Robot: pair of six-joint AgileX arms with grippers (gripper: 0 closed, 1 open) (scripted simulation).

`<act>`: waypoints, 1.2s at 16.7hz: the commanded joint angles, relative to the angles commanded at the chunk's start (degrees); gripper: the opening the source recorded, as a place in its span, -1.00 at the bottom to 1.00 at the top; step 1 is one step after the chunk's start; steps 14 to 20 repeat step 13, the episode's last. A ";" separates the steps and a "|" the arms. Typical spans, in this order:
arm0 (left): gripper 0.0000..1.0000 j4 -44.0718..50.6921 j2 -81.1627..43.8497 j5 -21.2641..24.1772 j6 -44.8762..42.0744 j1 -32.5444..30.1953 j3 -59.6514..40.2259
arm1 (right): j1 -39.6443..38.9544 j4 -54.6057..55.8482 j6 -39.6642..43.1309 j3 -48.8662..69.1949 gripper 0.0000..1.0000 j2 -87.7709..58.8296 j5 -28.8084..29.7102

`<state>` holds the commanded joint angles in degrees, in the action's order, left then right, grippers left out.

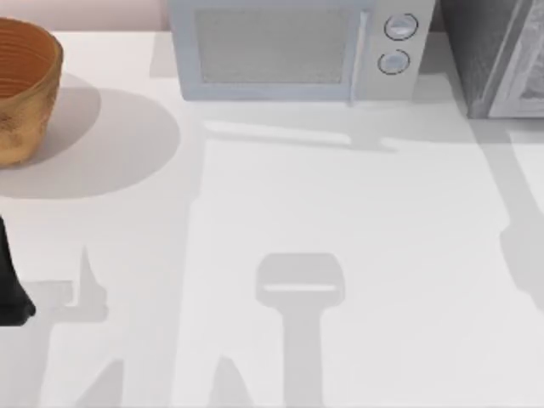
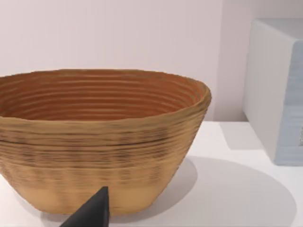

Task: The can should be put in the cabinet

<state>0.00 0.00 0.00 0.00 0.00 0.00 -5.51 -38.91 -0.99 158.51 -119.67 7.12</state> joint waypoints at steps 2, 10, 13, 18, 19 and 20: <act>1.00 0.00 0.00 0.00 0.00 0.00 0.00 | 0.00 0.00 0.00 0.00 0.21 0.00 0.00; 1.00 0.00 0.00 0.00 0.00 0.00 0.00 | 0.00 0.00 0.00 0.00 1.00 0.00 0.00; 1.00 0.00 0.00 0.00 0.00 0.00 0.00 | 0.00 0.00 0.00 0.00 1.00 0.00 0.00; 1.00 0.00 0.00 0.00 0.00 0.00 0.00 | 0.00 0.00 0.00 0.00 1.00 0.00 0.00; 1.00 0.00 0.00 0.00 0.00 0.00 0.00 | 0.00 0.00 0.00 0.00 1.00 0.00 0.00; 1.00 0.00 0.00 0.00 0.00 0.00 0.00 | 0.00 0.00 0.00 0.00 1.00 0.00 0.00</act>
